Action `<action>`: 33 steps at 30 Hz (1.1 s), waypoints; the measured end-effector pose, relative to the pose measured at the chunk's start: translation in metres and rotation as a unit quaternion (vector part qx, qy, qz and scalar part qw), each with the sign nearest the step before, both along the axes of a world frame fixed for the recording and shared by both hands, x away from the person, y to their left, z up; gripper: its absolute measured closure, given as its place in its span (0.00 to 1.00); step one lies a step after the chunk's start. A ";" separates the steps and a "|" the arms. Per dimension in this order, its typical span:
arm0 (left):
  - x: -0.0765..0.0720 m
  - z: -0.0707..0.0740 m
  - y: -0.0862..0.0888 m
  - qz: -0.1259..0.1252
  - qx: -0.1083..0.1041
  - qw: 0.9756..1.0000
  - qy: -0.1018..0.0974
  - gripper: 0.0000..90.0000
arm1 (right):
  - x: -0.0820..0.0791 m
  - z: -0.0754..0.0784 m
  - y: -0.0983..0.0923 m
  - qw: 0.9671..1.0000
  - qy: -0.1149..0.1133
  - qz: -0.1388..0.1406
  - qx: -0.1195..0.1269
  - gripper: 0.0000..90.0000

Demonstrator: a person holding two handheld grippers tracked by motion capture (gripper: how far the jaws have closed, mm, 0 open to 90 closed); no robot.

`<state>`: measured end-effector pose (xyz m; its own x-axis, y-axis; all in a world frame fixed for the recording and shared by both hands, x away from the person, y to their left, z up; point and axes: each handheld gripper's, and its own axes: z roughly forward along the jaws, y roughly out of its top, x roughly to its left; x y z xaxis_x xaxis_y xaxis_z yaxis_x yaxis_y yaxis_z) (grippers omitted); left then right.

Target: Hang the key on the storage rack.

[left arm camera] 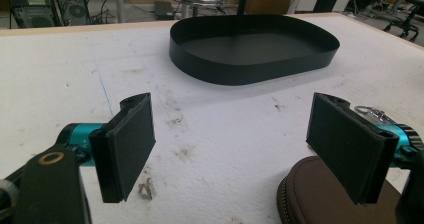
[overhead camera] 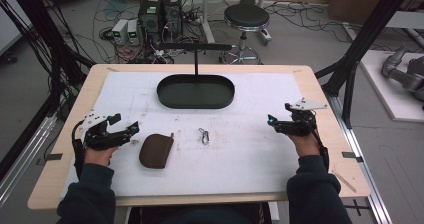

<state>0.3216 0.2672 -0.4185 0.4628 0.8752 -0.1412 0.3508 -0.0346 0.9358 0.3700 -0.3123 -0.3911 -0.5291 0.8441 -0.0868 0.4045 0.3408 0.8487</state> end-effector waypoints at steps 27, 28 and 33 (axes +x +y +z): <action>-0.002 0.000 -0.004 -0.015 0.008 1.000 0.008 0.23 | -0.007 0.002 0.021 1.000 -0.001 0.017 0.003 0.23; -0.002 0.000 -0.004 -0.015 0.008 1.000 0.008 0.23 | -0.007 0.002 0.027 1.000 -0.001 0.022 0.003 0.25; -0.001 -0.002 -0.003 -0.010 0.007 1.000 0.010 0.23 | -0.006 0.000 0.067 0.998 -0.001 0.069 0.002 0.34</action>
